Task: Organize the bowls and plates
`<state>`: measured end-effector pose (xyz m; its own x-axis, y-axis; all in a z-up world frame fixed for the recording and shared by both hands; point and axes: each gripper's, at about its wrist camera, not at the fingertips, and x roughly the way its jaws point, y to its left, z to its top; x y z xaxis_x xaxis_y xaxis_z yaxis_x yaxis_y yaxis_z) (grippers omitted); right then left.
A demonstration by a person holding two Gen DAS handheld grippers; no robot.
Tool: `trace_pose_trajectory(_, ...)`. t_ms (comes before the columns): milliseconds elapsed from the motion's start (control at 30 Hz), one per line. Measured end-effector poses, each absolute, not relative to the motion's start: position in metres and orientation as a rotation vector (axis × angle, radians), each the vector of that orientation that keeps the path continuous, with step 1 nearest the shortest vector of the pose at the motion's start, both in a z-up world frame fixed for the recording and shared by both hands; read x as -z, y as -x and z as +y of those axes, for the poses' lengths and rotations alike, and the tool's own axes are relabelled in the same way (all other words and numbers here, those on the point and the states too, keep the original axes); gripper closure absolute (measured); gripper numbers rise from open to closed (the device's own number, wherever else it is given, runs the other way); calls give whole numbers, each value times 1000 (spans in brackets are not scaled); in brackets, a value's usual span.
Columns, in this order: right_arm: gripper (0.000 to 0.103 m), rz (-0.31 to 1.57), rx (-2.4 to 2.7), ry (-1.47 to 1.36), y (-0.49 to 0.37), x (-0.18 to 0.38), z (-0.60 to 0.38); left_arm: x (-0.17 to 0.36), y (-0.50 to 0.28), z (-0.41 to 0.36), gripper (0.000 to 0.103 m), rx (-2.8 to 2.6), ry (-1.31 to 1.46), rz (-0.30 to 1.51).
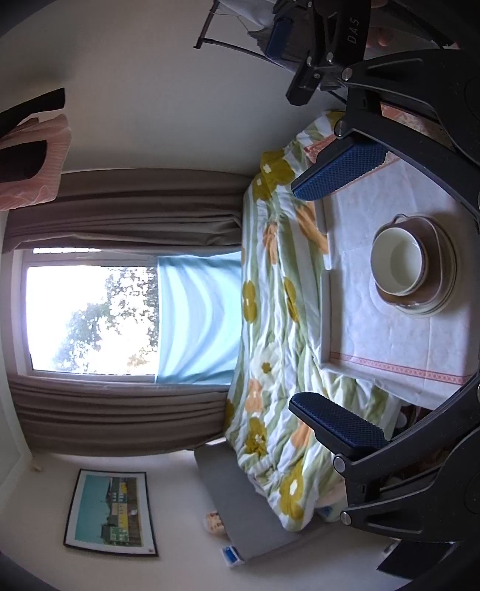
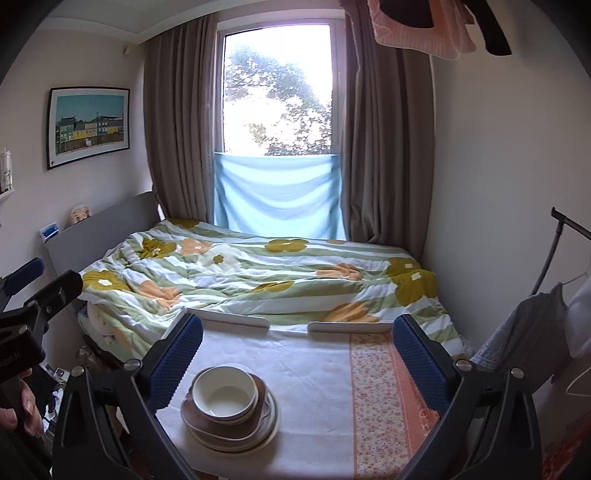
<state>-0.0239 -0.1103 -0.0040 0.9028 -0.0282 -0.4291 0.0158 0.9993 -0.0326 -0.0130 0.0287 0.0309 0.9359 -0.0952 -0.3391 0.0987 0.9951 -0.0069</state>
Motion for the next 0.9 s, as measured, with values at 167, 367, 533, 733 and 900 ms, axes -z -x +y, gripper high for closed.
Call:
trace_pose_trajectory(167,1,440,43,11,27,5,-117,-28,14,17,0,101,-39,373)
trace_pose_trajectory(367,1,426,54,6,26,5,-119,-24,8,15,0,99,-48,387)
trace_pose_trajectory(533,1,428,56,10,26,6,-118,-24,8,16,0,93,-43,395)
trace_pose_trajectory(733,1,432,61,11,23,6,-118,-25,8,15,0,98,-36,403)
trace_pose_trajectory(900,1,435,69,9,24,6,-116,-25,6,17,0,97,-35,404)
